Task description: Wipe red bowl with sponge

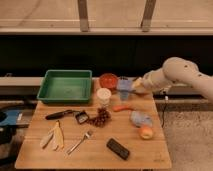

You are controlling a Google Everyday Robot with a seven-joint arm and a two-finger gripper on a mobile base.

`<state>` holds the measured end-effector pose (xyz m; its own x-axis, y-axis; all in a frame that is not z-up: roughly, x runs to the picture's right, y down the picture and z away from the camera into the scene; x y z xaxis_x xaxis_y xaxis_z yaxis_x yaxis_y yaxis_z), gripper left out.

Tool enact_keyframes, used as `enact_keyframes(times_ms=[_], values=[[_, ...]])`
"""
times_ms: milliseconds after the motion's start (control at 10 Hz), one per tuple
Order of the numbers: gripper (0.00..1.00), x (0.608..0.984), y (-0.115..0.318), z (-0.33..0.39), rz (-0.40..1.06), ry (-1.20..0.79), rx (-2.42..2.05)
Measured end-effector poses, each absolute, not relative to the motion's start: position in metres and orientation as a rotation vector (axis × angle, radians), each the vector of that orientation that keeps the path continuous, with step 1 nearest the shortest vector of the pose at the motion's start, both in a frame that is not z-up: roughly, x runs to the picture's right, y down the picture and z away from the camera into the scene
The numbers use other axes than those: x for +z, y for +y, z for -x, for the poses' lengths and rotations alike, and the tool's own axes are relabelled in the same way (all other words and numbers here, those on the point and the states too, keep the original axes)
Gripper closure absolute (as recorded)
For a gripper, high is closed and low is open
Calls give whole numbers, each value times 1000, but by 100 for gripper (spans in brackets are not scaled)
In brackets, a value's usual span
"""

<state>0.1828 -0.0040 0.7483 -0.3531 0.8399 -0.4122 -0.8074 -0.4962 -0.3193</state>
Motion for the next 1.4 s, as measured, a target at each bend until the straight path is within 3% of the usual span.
enact_keyframes(times_ms=[500, 1400], values=[[100, 752, -11, -175, 726, -151, 1979], [100, 799, -57, -158, 562, -78, 1828]])
